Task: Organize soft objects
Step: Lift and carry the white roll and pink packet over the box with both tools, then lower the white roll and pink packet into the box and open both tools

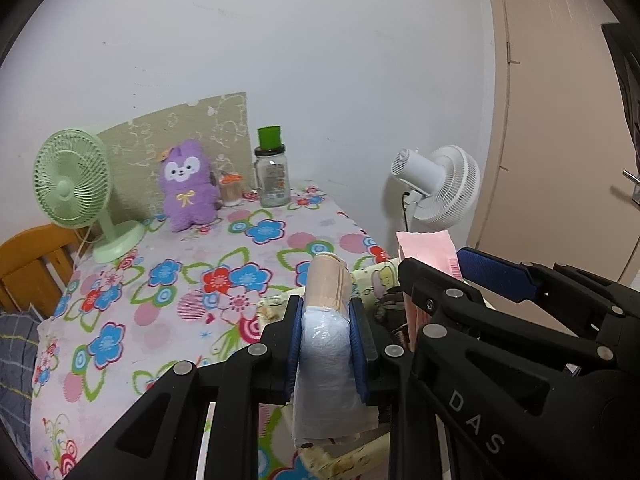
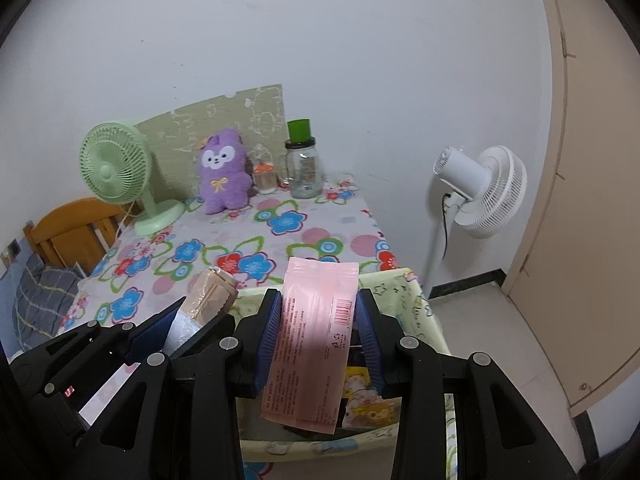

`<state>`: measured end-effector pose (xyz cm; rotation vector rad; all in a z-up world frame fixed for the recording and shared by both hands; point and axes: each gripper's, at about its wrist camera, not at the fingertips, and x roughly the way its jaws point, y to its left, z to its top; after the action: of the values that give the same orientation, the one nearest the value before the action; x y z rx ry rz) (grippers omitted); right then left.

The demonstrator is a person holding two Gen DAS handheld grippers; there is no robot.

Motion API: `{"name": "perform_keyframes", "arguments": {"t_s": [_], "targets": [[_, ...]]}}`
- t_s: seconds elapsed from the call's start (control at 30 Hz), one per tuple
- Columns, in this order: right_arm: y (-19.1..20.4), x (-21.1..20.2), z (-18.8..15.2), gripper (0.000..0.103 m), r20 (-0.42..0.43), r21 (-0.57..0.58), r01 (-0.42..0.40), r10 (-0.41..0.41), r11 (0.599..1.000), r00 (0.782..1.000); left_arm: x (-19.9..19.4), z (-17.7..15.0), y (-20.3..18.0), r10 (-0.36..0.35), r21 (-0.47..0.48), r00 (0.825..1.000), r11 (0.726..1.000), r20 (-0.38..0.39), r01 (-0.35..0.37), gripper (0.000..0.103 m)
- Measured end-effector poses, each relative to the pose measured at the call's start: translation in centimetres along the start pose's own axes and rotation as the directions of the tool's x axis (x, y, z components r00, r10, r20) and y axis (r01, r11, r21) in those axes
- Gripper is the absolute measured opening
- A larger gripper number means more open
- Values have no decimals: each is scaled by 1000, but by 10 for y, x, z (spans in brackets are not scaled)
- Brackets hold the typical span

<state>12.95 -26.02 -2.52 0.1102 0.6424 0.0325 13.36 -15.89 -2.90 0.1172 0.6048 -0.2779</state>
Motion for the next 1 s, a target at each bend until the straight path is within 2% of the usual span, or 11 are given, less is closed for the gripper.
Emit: {"name": "perform_keyframes", "arguments": {"t_s": [0.5,0.6,0.77,0.83,1.0], "targets": [[-27,33,-7,41,-65,19,24,-23,1000,998,41,-3,-14,-33,-8,997,999,-72,32,24],[-31,39,-9,41,-79,26,23,-21,999,997,47,-7,-16,-33,-3,995,999,-92,33,31],[-34,48,-11,41,-95,39,14,-10,999,995,50,-7,-18,-26,14,994,1000,-106,28,51],[-33,51,-11,41,-99,41,9,-5,999,995,50,-7,-18,-14,22,994,1000,-105,16,66],[-30,58,-9,42,-103,30,-5,8,1000,995,51,-6,-16,4,35,995,999,-104,0,76]]}}
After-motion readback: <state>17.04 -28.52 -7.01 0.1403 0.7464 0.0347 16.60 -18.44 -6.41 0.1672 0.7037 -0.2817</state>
